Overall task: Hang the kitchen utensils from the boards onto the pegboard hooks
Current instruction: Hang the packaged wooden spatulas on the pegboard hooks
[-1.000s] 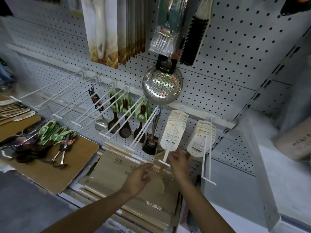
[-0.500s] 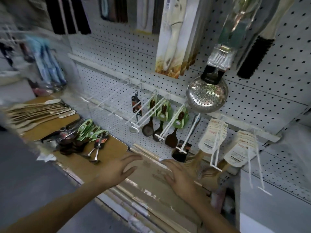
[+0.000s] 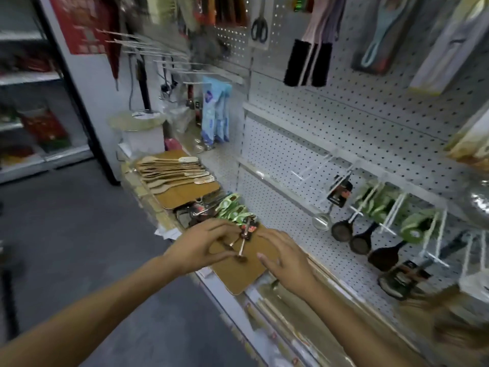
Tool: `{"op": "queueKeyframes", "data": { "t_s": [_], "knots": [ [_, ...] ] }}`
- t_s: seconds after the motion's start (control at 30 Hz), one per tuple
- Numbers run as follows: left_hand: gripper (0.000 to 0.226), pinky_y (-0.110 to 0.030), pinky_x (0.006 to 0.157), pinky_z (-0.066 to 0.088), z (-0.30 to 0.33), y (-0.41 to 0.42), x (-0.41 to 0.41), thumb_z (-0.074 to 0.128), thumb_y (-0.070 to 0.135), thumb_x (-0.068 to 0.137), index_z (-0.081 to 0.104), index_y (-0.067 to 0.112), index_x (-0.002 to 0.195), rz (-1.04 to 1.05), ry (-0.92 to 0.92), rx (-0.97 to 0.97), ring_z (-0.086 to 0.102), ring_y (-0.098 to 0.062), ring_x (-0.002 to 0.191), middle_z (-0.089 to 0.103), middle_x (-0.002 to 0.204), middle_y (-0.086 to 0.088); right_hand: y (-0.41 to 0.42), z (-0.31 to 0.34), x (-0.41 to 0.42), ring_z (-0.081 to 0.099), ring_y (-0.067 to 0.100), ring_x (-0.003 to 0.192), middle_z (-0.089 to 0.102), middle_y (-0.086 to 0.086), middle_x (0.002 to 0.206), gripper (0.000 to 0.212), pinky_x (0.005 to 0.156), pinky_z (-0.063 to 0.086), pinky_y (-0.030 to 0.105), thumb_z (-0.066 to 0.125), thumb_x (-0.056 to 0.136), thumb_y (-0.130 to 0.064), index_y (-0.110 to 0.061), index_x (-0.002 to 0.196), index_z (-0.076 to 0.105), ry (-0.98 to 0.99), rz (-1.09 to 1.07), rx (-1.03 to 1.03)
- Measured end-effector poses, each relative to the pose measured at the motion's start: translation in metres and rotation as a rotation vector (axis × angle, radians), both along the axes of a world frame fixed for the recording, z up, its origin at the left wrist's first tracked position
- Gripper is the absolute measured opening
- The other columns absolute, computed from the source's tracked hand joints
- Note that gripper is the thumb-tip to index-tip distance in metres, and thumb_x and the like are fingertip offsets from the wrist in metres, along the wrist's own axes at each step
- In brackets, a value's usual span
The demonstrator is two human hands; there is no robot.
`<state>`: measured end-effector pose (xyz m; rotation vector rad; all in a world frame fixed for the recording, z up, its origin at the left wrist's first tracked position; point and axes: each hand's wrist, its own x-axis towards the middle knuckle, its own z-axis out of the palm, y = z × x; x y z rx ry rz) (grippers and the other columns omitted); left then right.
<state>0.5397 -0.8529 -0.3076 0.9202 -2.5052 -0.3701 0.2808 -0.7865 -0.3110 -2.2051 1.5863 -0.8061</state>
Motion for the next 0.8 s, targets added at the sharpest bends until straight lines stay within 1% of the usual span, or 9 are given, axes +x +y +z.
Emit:
{"op": "queueKeyframes", "data": {
  "t_s": [0.1, 0.13, 0.23, 0.33, 0.47, 0.6, 0.7, 0.8],
  "knots": [
    [0.056, -0.012, 0.106, 0.034, 0.008, -0.012, 0.05, 0.063, 0.058, 0.09, 0.05, 0.033, 0.139, 0.059, -0.011, 0.01, 0.046, -0.003, 0.131, 0.051, 0.142, 0.015, -0.026, 0.004, 0.05, 0.038, -0.002, 0.131, 0.048, -0.019, 0.139, 0.047, 0.11, 0.035, 0.023, 0.057, 0.093, -0.048, -0.034, 0.137, 0.048, 0.038, 0.045, -0.001],
    [0.057, -0.012, 0.107, 0.033, 0.009, -0.015, 0.065, 0.064, 0.057, 0.089, 0.05, 0.034, 0.139, 0.08, -0.002, 0.021, 0.046, -0.002, 0.132, 0.051, 0.142, 0.016, -0.035, 0.005, 0.064, 0.038, -0.002, 0.131, 0.048, -0.019, 0.139, 0.047, 0.11, 0.035, 0.024, 0.058, 0.093, -0.047, -0.035, 0.137, 0.048, 0.055, 0.056, -0.007],
    [0.058, -0.02, 0.109, 0.04, 0.007, -0.026, 0.107, 0.064, 0.058, 0.089, 0.049, 0.035, 0.14, 0.125, 0.009, 0.025, 0.045, -0.003, 0.134, 0.05, 0.144, 0.016, -0.059, 0.01, 0.102, 0.036, -0.004, 0.13, 0.044, -0.022, 0.14, 0.049, 0.109, 0.032, 0.024, 0.058, 0.093, -0.048, -0.038, 0.139, 0.044, 0.116, 0.089, -0.024],
    [0.056, -0.019, 0.108, 0.04, 0.003, -0.04, 0.141, 0.063, 0.057, 0.09, 0.05, 0.035, 0.14, 0.168, 0.014, 0.025, 0.046, -0.002, 0.133, 0.052, 0.143, 0.017, -0.086, 0.013, 0.132, 0.032, -0.009, 0.126, 0.038, -0.028, 0.136, 0.051, 0.106, 0.024, 0.017, 0.059, 0.092, -0.047, -0.036, 0.14, 0.044, 0.157, 0.143, -0.032],
    [0.053, -0.025, 0.106, 0.045, -0.003, -0.068, 0.172, 0.061, 0.058, 0.09, 0.052, 0.036, 0.137, 0.242, 0.044, 0.046, 0.049, -0.001, 0.13, 0.053, 0.14, 0.017, -0.13, 0.007, 0.162, 0.036, -0.005, 0.13, 0.043, -0.023, 0.141, 0.053, 0.108, 0.029, 0.021, 0.059, 0.091, -0.049, -0.037, 0.14, 0.043, 0.152, 0.193, -0.004],
    [0.049, -0.029, 0.1, 0.05, -0.011, -0.11, 0.195, 0.06, 0.057, 0.091, 0.049, 0.04, 0.136, 0.277, 0.026, 0.065, 0.05, -0.001, 0.127, 0.051, 0.14, 0.021, -0.185, -0.001, 0.187, 0.035, -0.001, 0.133, 0.044, -0.017, 0.143, 0.053, 0.11, 0.027, 0.021, 0.055, 0.093, -0.052, -0.033, 0.141, 0.044, 0.16, 0.247, -0.008],
    [0.052, -0.03, 0.101, 0.049, -0.018, -0.154, 0.21, 0.059, 0.058, 0.091, 0.048, 0.039, 0.138, 0.31, -0.018, 0.076, 0.05, -0.002, 0.128, 0.05, 0.141, 0.019, -0.233, -0.009, 0.203, 0.034, -0.001, 0.133, 0.044, -0.017, 0.144, 0.053, 0.109, 0.028, 0.02, 0.054, 0.093, -0.052, -0.032, 0.141, 0.044, 0.131, 0.262, 0.018],
    [0.055, -0.031, 0.102, 0.049, -0.02, -0.197, 0.222, 0.059, 0.058, 0.089, 0.048, 0.037, 0.139, 0.331, -0.035, 0.101, 0.05, -0.003, 0.128, 0.049, 0.142, 0.019, -0.277, -0.016, 0.214, 0.036, -0.003, 0.128, 0.047, -0.014, 0.142, 0.054, 0.107, 0.03, 0.021, 0.056, 0.092, -0.051, -0.029, 0.14, 0.046, 0.121, 0.267, 0.023]
  ]
}}
